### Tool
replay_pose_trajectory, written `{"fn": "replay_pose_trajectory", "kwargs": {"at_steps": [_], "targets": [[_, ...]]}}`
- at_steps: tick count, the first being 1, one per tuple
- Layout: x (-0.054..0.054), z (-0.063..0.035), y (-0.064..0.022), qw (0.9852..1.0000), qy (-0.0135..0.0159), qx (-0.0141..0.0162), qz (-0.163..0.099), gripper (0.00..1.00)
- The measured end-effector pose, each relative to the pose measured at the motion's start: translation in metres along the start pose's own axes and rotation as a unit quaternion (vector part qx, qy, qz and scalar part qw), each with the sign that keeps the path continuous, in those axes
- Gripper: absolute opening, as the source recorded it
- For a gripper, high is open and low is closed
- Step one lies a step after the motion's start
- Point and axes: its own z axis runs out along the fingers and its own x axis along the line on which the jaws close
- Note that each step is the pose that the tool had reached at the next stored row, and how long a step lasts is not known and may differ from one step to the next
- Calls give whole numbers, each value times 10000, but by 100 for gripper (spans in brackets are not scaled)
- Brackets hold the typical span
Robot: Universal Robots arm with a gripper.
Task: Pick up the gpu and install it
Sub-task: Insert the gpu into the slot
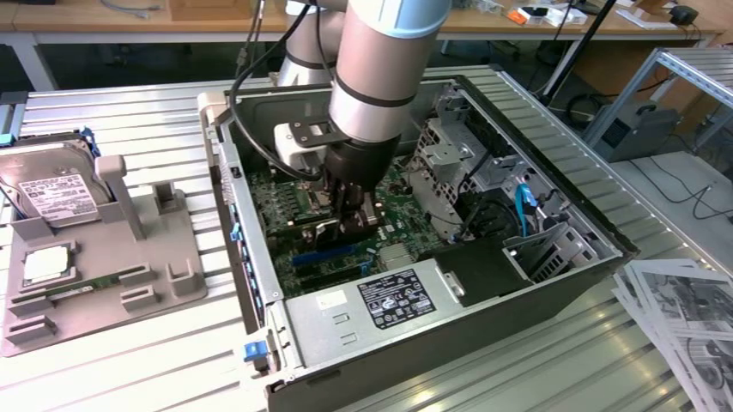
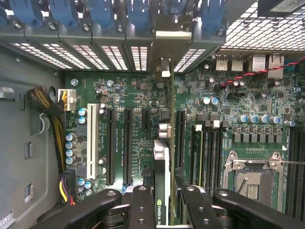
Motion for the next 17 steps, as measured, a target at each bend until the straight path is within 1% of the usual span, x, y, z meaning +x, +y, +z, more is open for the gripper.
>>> {"fn": "replay_pose_trajectory", "kwargs": {"at_steps": [2,8,13,17], "targets": [[0,1,20,10000,0,0,0,27],[-6,2,20,10000,0,0,0,27],[-23,5,20,10000,-14,0,0,27],[-35,6,20,10000,-14,0,0,27]]}}
